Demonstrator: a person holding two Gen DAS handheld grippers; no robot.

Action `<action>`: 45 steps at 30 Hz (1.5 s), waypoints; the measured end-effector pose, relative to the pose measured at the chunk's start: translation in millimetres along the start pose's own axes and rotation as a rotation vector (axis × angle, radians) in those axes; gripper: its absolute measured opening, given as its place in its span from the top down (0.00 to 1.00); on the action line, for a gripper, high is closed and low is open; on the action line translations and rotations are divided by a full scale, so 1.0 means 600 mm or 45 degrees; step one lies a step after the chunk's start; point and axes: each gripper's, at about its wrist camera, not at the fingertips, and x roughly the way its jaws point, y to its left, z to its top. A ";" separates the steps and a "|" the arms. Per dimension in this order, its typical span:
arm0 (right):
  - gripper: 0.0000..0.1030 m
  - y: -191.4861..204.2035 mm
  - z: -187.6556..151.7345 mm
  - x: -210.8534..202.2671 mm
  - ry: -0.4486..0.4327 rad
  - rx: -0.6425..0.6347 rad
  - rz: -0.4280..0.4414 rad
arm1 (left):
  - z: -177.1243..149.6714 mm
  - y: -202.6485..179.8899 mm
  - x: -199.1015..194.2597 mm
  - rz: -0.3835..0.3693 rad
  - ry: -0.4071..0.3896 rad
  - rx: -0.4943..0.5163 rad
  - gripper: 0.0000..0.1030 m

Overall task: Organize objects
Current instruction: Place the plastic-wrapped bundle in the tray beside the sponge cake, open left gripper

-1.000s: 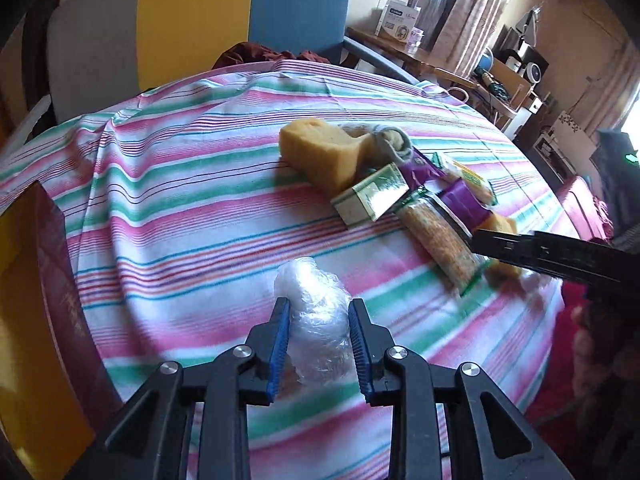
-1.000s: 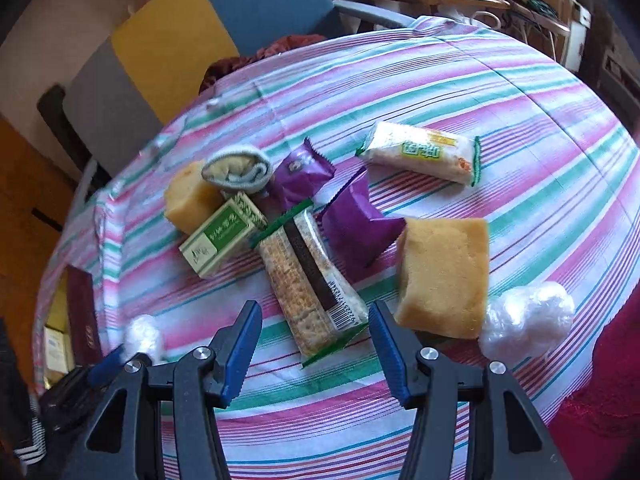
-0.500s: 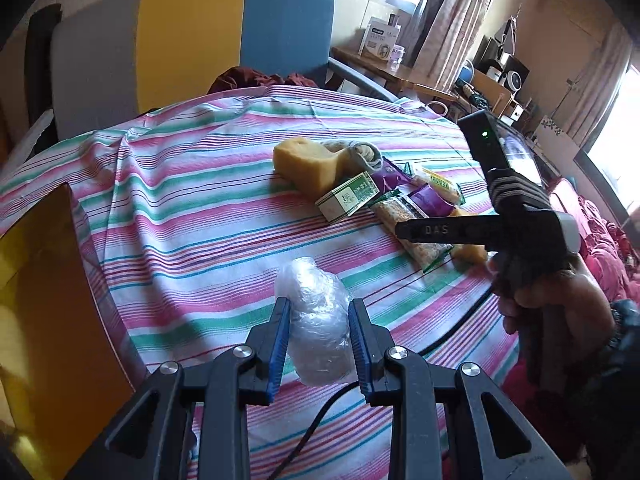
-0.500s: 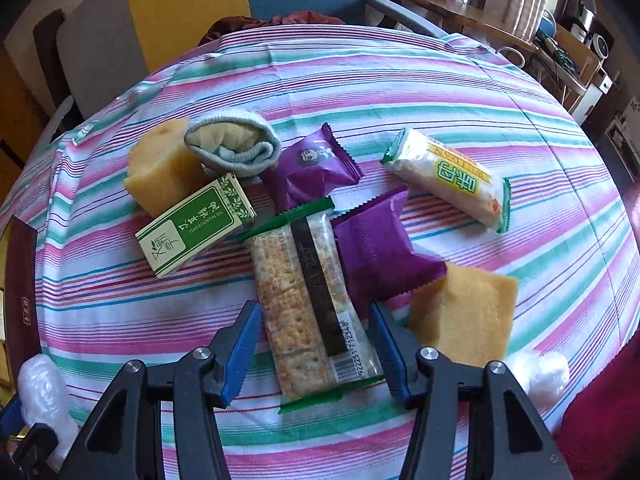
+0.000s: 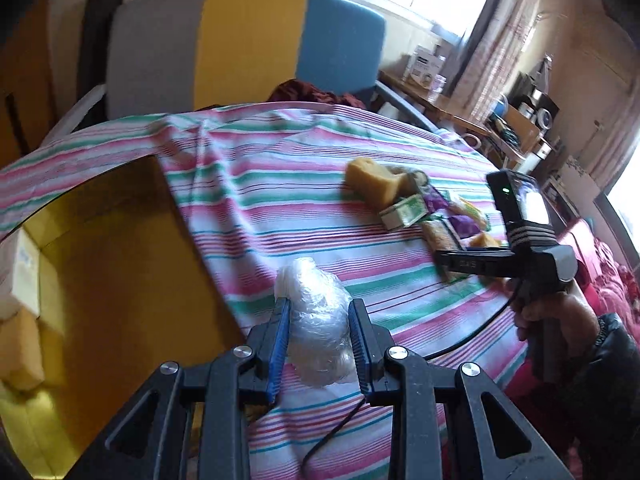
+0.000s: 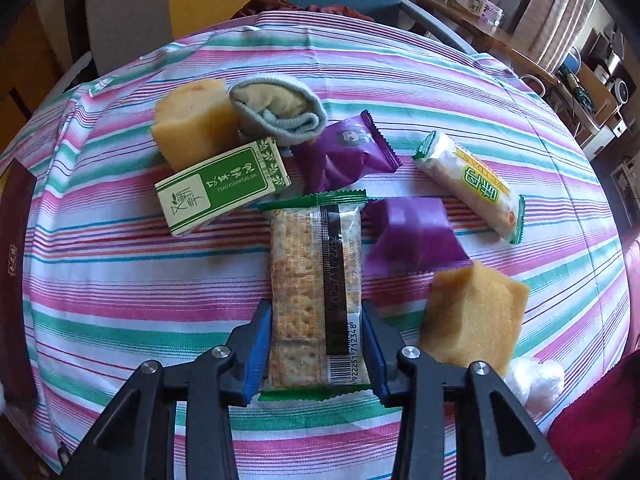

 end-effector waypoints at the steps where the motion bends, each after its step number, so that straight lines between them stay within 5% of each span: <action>1: 0.59 0.000 0.000 0.000 -0.001 -0.005 -0.003 | -0.004 0.014 -0.005 0.019 -0.001 -0.022 0.71; 15: 0.59 0.019 -0.007 0.004 -0.009 -0.042 -0.020 | -0.065 0.187 -0.112 0.302 -0.046 -0.236 0.71; 24: 0.59 0.030 -0.018 -0.005 -0.015 -0.065 -0.025 | -0.115 0.293 -0.128 0.532 0.024 -0.338 0.71; 38: 0.60 0.038 -0.020 -0.006 -0.019 -0.075 -0.030 | -0.147 0.321 -0.117 0.644 0.051 -0.353 0.67; 41: 0.60 0.038 -0.021 -0.007 -0.019 -0.073 -0.030 | -0.149 0.315 -0.121 0.671 0.035 -0.344 0.50; 45: 0.60 0.043 -0.023 -0.010 -0.019 -0.076 -0.030 | -0.151 0.310 -0.130 0.677 0.005 -0.345 0.47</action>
